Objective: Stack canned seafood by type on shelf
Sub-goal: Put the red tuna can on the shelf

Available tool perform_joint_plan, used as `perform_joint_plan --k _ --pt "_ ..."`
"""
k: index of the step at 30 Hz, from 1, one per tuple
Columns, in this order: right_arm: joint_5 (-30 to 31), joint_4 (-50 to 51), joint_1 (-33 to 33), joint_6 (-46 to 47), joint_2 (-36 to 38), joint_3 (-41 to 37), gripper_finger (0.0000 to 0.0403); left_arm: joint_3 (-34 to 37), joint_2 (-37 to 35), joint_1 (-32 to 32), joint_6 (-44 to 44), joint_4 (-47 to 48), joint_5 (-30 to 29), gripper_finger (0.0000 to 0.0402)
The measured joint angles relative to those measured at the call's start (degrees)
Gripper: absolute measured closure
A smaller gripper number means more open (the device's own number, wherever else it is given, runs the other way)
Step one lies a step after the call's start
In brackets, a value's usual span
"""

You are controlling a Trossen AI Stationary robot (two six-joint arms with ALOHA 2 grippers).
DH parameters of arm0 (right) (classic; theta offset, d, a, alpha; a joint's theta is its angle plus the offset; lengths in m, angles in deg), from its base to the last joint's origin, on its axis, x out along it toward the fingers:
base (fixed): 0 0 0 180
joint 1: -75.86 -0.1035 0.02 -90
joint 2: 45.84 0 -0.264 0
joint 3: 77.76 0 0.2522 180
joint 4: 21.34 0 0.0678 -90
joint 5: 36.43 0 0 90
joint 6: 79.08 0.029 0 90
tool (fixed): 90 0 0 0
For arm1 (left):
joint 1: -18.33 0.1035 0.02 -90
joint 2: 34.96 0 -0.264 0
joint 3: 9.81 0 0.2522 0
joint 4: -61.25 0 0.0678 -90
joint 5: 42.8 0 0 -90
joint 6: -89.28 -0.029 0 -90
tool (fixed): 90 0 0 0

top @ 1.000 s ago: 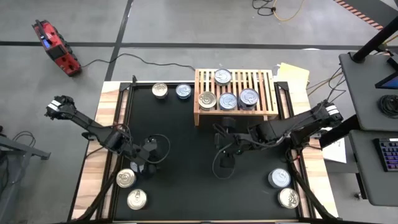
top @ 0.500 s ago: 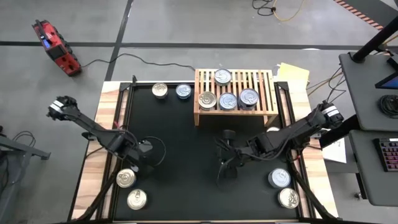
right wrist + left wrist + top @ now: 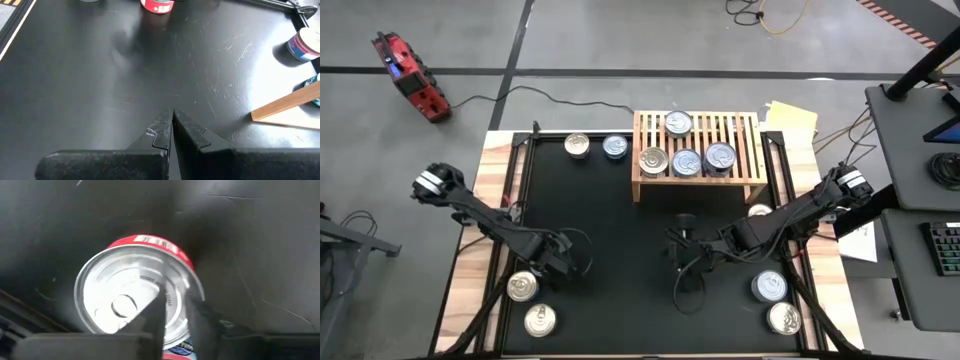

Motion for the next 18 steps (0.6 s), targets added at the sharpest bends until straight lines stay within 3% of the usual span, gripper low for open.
perform_joint_plan --k 4,9,18 --pt "0.0 0.02 0.0 0.02 0.0 -0.3 0.0394 -0.01 1.62 0.0 -2.23 -2.34 0.0 0.0396" --pt "0.0 0.05 0.0 0.03 0.01 -0.37 0.0394 -2.49 1.87 0.06 -4.17 -5.9 -6.39 0.0395" --pt "0.0 0.63 0.0 0.77 0.02 -0.53 0.0394 -10.24 2.25 0.37 -15.38 -11.0 -18.17 0.0401"
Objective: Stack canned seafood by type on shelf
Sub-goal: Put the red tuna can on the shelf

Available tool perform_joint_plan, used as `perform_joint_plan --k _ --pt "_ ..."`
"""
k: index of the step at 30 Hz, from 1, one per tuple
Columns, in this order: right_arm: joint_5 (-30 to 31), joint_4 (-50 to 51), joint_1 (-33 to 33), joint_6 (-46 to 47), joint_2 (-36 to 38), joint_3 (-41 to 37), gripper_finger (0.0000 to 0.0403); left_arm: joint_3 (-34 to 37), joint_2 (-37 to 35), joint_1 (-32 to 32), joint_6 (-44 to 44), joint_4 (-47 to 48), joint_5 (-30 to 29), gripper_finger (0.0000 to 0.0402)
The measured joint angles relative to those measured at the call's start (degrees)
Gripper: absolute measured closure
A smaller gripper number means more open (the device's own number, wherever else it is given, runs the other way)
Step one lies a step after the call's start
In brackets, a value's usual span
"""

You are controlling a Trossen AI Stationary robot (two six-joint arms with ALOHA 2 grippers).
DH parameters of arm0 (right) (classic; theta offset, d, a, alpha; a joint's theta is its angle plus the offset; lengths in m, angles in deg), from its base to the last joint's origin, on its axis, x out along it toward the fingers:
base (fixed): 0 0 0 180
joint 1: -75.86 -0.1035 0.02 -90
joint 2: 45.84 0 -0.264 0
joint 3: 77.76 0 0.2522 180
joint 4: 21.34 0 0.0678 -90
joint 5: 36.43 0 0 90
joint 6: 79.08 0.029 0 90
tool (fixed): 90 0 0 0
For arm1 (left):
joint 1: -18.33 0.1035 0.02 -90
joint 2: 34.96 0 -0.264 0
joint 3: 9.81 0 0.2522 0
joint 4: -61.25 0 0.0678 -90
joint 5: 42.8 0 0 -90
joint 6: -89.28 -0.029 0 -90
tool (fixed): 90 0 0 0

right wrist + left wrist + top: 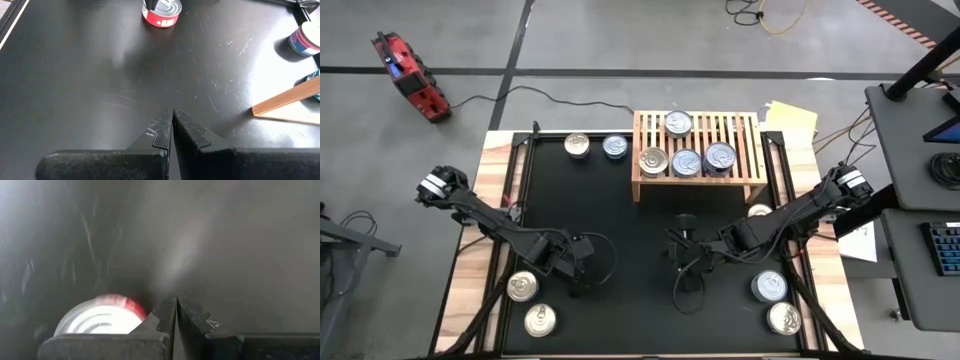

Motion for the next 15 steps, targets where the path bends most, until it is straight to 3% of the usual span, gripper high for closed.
perform_joint_plan --k 7,15 --pt "-0.02 0.16 0.0 1.14 0.0 -1.03 0.0394 -4.98 0.44 0.0 -0.93 8.82 -1.93 0.0401" --pt "-0.02 0.15 0.0 2.09 0.44 -2.98 0.0394 -0.71 0.55 0.04 5.27 14.17 -1.05 0.0401"
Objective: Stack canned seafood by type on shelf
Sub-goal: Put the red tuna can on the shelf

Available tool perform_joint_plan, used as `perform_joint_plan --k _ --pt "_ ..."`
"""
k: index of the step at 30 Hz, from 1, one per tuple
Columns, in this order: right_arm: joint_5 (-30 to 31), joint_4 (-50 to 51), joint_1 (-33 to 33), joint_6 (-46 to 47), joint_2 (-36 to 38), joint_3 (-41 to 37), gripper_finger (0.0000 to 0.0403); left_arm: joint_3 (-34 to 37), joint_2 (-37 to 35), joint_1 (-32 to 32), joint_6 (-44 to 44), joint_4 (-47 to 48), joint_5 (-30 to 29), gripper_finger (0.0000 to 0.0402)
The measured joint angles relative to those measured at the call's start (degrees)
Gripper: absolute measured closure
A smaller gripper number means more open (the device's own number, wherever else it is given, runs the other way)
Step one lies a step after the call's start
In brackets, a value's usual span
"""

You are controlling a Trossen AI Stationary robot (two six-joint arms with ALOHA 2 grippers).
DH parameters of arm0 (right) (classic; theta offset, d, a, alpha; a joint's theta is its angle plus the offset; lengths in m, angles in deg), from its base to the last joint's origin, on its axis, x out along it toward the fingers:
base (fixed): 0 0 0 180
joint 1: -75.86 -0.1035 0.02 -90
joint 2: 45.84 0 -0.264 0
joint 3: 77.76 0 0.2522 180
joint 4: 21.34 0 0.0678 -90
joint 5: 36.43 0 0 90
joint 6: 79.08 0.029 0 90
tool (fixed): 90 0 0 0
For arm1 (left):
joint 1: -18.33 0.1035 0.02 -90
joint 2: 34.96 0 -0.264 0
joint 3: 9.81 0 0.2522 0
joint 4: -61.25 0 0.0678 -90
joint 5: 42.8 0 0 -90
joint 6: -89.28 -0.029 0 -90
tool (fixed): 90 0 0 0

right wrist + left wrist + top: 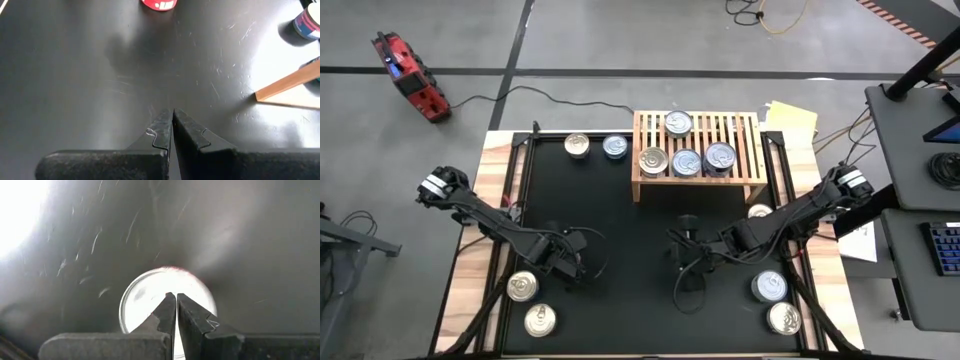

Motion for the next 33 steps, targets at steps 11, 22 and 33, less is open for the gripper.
perform_joint_plan --k 11,22,33 --pt "0.04 -0.35 0.0 1.23 6.09 -3.28 0.0394 8.01 0.0 0.0 3.71 -11.42 2.21 0.0402" --pt "0.11 -1.17 0.0 -0.44 13.53 -6.31 0.0394 10.18 -0.07 0.11 2.95 -22.59 -1.01 0.0401" --pt "0.1 -5.32 0.0 0.16 16.81 -11.28 0.0394 10.59 4.69 1.63 -0.78 -32.93 -5.37 0.0401"
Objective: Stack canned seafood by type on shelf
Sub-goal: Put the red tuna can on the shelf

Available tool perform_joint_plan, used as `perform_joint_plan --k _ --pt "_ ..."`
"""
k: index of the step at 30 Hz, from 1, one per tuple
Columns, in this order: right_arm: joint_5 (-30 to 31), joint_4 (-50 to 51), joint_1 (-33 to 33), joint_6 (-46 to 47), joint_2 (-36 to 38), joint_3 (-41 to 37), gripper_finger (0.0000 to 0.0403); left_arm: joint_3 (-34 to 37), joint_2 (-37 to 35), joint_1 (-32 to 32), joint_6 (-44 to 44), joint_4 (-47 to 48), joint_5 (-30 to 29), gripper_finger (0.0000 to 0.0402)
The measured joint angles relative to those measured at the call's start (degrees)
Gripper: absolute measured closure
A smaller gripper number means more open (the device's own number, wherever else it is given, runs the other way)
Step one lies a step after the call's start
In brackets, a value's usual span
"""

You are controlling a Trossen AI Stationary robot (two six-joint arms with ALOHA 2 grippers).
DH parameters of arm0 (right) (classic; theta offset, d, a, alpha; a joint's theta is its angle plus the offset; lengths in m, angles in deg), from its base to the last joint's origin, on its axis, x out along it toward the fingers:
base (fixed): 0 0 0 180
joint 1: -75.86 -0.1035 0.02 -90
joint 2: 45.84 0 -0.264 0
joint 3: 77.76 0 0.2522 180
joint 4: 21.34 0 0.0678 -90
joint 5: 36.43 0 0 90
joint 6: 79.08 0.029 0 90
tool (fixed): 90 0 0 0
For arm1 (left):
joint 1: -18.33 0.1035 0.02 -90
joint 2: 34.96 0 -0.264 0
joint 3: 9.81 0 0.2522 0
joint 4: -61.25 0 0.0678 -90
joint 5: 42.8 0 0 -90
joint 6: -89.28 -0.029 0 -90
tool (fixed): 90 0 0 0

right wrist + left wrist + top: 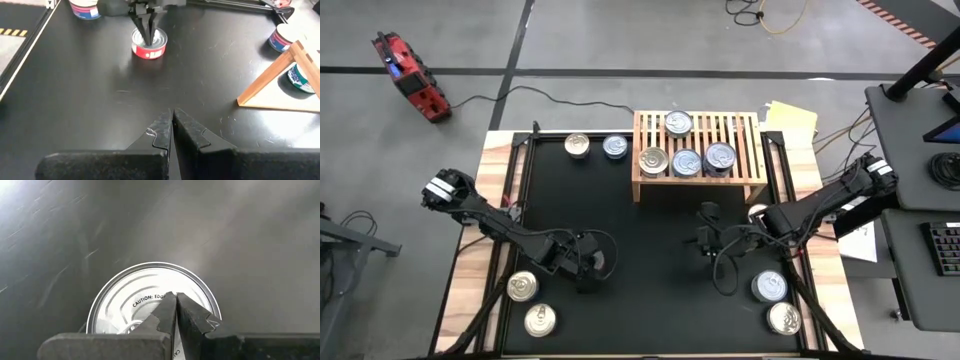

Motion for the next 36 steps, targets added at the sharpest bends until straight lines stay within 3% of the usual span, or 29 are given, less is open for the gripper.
perform_joint_plan --k 6,19,27,36 --pt "-0.02 -0.09 0.0 0.06 0.0 -0.04 0.0394 -1.49 3.3 0.49 -5.81 -6.77 -2.31 0.0401" --pt "-0.13 -1.01 -0.62 2.26 -0.02 -0.53 0.0394 -12.56 12.14 3.57 -21.84 -6.72 -4.84 0.0401" --pt "-0.21 -2.04 -3.75 9.34 -0.02 -4.38 0.0394 -14.03 9.77 3.68 -31.26 -10.55 -7.18 0.0401" --pt "-0.04 -13.96 -3.87 14.55 -0.38 -9.78 0.0394 -13.67 4.33 3.2 -35.12 -11.18 -7.8 0.0401"
